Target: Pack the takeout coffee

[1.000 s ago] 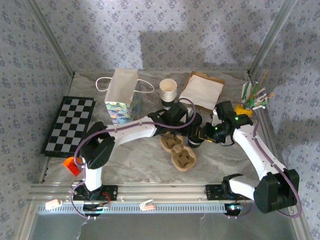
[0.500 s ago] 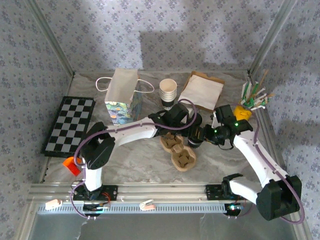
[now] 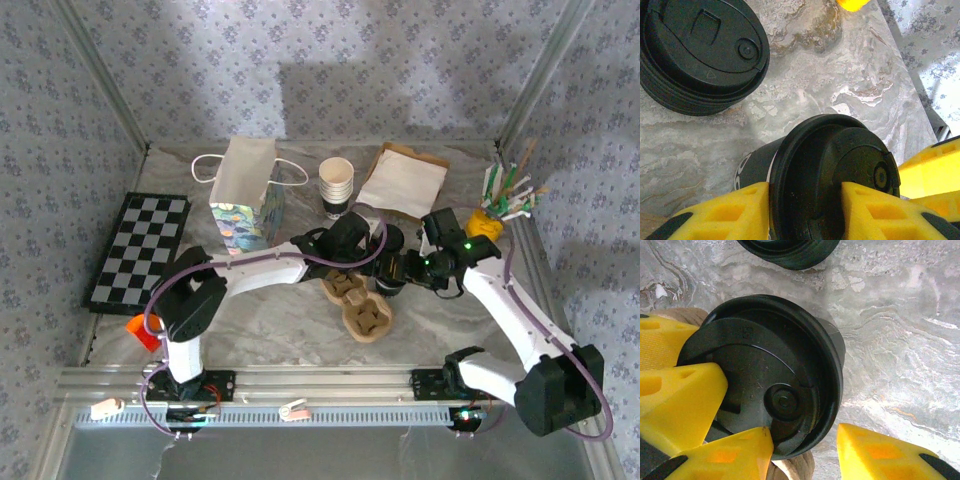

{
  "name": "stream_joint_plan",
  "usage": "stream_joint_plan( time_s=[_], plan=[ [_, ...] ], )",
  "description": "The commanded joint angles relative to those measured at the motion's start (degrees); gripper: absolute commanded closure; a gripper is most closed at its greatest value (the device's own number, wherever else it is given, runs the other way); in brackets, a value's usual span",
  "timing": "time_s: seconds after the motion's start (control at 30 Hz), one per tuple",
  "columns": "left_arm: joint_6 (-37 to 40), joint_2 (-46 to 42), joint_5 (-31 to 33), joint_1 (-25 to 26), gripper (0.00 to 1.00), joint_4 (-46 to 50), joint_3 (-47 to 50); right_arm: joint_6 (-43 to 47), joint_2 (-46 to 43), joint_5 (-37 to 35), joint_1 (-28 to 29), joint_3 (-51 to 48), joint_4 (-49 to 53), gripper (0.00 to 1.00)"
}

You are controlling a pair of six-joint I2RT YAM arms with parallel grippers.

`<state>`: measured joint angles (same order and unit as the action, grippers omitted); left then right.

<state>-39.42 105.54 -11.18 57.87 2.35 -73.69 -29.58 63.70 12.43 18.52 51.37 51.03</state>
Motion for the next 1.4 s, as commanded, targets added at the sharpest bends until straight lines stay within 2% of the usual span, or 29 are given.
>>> stream_joint_plan(
  time_s=[0.0, 0.07, 0.3, 0.5, 0.6, 0.7, 0.83, 0.93, 1.07, 1.17, 1.27, 1.37],
  plan=[
    [2.9, 2.7, 0.8, -0.1, 0.61, 4.8, -1.6, -0.5, 0.0, 2.6, 0.0, -0.4, 3.7, 0.57],
    [3.3, 2.0, 0.2, -0.2, 0.6, 2.1, -1.4, -0.5, -0.1, 4.1, -0.7, -0.4, 3.6, 0.56],
    [3.5, 0.2, -1.1, -0.7, 0.48, -1.1, -1.6, -0.8, -1.1, 6.8, -2.1, 0.1, 2.8, 0.53],
    [3.4, -3.3, -0.1, -1.2, 0.38, -1.9, -2.3, 0.3, -1.4, 7.6, -3.2, 0.5, 3.6, 0.53],
    [2.5, -5.9, 1.2, -1.1, 0.37, -2.1, -0.9, -0.7, -2.4, 7.4, -4.0, 1.5, 4.2, 0.52],
    [-0.5, -7.7, 6.3, -0.8, 0.41, 5.7, -1.9, -0.2, -3.1, 7.9, -5.5, 2.4, 5.0, 0.52],
    [-3.2, -8.2, 11.1, 1.2, 0.51, 15.4, -4.2, 0.3, -2.0, 9.8, -8.1, 2.7, 4.3, 0.54],
    [-4.1, -6.9, 11.2, 2.2, 0.54, 20.6, -6.9, 0.7, -0.7, 10.5, -8.6, 2.8, 3.4, 0.56],
    [-3.8, -5.6, 10.7, 3.5, 0.57, 19.9, -8.3, 0.7, 0.6, 10.6, -8.9, 3.1, 2.3, 0.59],
    [-4.0, -2.7, 11.5, 3.6, 0.59, 24.3, -12.2, 1.0, 1.3, 10.8, -8.9, 3.0, 2.2, 0.6],
    [-3.9, -0.5, 10.0, 3.7, 0.6, 24.4, -14.4, 1.5, 1.7, 10.9, -8.9, 2.8, 2.2, 0.63],
    [-4.1, 1.4, 12.1, 3.7, 0.62, 27.8, -16.9, 1.7, 1.7, 10.9, -9.0, 2.5, 1.8, 0.64]
  ],
)
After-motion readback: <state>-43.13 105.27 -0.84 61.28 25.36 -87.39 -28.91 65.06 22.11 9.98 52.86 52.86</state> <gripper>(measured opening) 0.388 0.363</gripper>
